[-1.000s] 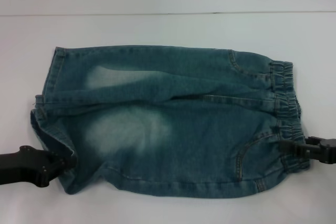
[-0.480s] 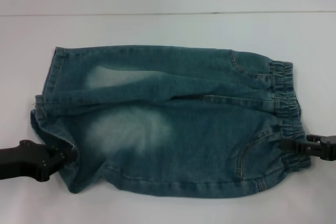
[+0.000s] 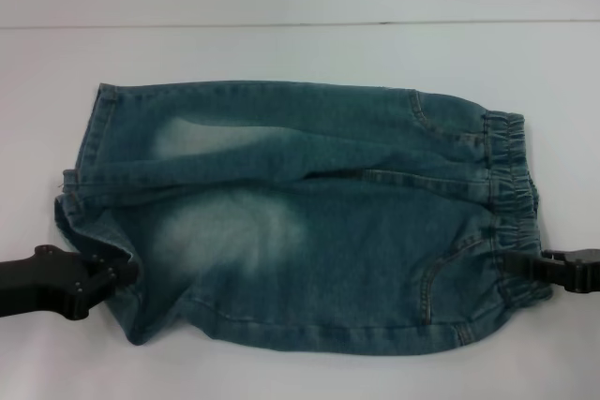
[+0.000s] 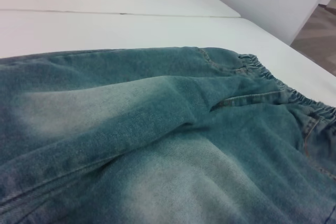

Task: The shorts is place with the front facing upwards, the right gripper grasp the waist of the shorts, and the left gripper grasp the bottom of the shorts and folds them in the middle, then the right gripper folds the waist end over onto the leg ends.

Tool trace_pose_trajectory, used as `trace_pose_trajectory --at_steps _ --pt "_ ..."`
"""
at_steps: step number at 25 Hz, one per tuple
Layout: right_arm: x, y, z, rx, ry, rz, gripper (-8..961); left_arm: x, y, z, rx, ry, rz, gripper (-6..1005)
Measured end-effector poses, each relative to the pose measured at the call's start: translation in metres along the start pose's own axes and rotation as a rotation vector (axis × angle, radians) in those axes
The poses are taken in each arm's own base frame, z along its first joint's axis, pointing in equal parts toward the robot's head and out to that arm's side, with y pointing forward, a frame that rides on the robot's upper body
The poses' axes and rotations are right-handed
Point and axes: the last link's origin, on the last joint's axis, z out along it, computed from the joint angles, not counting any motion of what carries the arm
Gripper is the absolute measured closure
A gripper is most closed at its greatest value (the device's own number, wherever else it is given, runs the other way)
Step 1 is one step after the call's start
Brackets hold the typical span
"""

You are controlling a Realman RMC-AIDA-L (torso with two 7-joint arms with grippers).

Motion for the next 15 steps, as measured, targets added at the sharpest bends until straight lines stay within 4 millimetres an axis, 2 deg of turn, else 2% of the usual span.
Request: trace_pose_trajectory --at_steps 11,15 --pt "-0.006 0.001 -0.001 -0.007 -0.012 0.015 891 0.008 -0.003 -0.008 0.029 0.065 0.010 982" --pt "-0.014 0.002 -0.004 -0.024 -0.054 0.022 897 0.010 -0.007 -0.015 0.062 0.087 0.011 982"
